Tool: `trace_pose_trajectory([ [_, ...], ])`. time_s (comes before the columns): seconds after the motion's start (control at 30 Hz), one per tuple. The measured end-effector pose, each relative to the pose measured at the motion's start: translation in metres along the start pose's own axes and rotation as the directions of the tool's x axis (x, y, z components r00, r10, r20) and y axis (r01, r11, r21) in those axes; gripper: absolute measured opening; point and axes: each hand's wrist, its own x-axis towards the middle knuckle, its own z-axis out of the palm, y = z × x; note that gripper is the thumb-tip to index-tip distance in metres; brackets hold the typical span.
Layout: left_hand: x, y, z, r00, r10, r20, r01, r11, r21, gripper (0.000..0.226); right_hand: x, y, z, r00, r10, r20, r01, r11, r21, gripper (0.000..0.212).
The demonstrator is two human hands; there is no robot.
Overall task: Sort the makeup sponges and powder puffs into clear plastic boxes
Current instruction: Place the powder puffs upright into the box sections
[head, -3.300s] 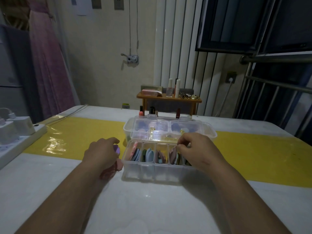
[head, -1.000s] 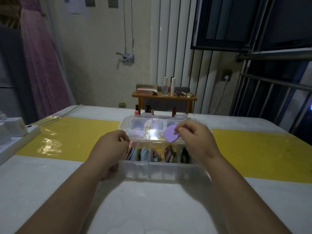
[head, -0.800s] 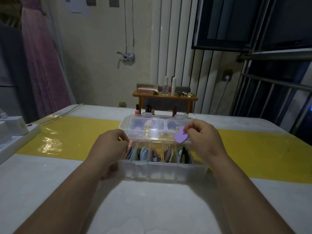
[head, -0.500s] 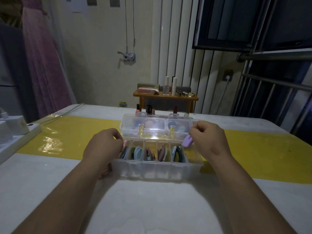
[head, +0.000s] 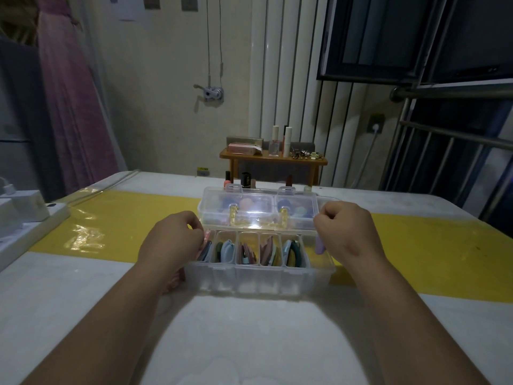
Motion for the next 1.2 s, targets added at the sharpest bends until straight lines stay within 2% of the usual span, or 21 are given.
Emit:
trace_pose_trajectory([
  [0.17,0.000,-0.001,0.001,1.000,0.001,0.004,-0.001,1.000,0.002,0.016,0.002,0.000,0.006,0.972,0.032,0.233,0.002,0.990,-0.142,0.020],
  [0.27,0.001,-0.002,0.000,1.000,0.003,0.008,-0.003,1.000,0.001,0.016,0.001,0.001,0.009,0.947,0.046,0.318,0.015,0.982,-0.187,0.013],
  [0.37,0.001,-0.002,0.001,1.000,-0.005,0.004,0.006,0.999,-0.036,0.012,0.002,0.003,0.011,0.944,0.042,0.327,0.020,0.983,-0.184,0.006],
  [0.57,0.003,-0.005,-0.001,0.999,-0.042,0.001,0.042,0.993,-0.108,0.008,0.005,0.007,0.012,0.939,0.069,0.337,-0.002,0.981,-0.195,0.018],
  [0.7,0.003,-0.005,-0.007,0.998,-0.057,0.026,0.062,0.966,-0.252,0.014,0.006,0.008,0.013,0.951,0.054,0.304,0.004,0.982,-0.188,0.018],
  [0.83,0.007,-0.005,-0.013,0.987,-0.128,0.096,0.155,0.913,-0.377,0.022,0.004,0.007,0.015,0.974,-0.014,0.228,0.047,0.989,-0.139,0.016],
  [0.97,0.013,-0.018,-0.014,0.983,-0.149,0.112,0.175,0.943,-0.283,0.030,-0.002,0.002,0.022,0.978,-0.102,0.180,0.117,0.990,-0.076,0.016],
  [1.07,0.017,-0.029,-0.014,0.990,-0.112,0.083,0.121,0.985,-0.121,0.038,-0.006,-0.003,0.024,0.968,-0.166,0.190,0.173,0.985,-0.023,0.016],
  [1.2,0.023,-0.044,-0.010,0.991,-0.092,0.097,0.081,0.990,0.113,0.023,-0.008,-0.006,0.028,0.951,-0.215,0.222,0.224,0.975,-0.013,0.015],
])
